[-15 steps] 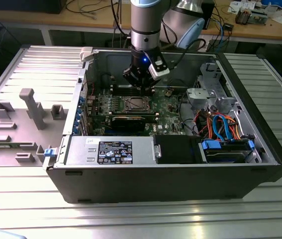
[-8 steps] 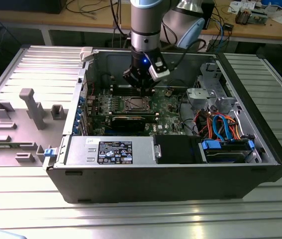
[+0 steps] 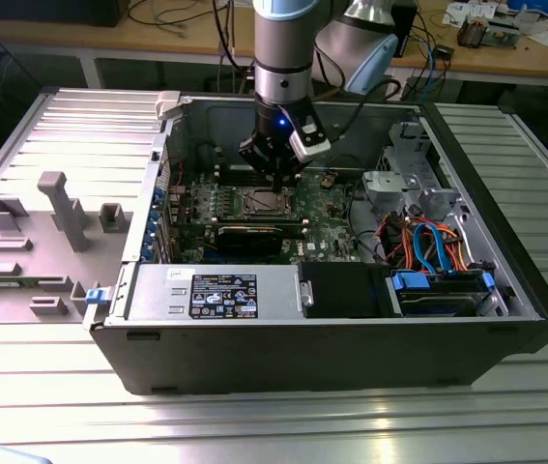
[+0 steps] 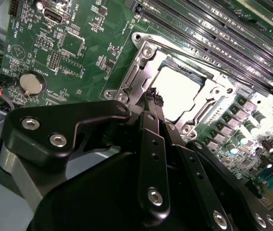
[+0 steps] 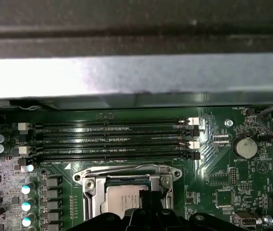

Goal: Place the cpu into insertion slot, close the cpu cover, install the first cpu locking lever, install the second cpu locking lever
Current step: 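Install the second cpu locking lever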

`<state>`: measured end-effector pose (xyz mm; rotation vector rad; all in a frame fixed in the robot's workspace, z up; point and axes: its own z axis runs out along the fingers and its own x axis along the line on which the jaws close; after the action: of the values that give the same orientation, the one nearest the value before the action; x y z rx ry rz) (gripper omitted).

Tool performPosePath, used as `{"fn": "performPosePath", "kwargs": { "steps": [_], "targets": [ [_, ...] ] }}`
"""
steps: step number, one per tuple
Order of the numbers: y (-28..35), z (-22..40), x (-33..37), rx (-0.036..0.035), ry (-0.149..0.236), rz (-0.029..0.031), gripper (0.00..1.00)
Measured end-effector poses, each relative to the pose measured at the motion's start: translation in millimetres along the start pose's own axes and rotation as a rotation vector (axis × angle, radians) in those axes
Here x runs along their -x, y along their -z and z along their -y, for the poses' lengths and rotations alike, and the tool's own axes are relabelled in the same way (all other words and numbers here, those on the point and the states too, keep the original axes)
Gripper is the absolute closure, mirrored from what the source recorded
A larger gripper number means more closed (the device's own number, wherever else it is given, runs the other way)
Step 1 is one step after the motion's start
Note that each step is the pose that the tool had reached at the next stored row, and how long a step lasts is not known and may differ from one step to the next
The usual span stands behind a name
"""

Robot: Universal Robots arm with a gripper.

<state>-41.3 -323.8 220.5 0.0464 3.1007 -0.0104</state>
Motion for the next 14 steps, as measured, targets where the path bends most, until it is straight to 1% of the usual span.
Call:
{"fn": "performPosePath", "kwargs": {
  "steps": [5,9,10,13,14],
  "targets": [
    [5.9,0.1,0.3,0.0001,0.0,0.0001,0.89],
    [16.2,0.2,0.7,0.0,0.0,0.0,0.89],
    [16.5,0.4,0.8,0.0004,0.0,0.0002,0.89],
    [16.5,3.4,0.8,0.0002,0.0,0.0,0.89],
    [16.3,6.3,0.7,0.0001,0.0,0.0,0.89]
  ]
}}
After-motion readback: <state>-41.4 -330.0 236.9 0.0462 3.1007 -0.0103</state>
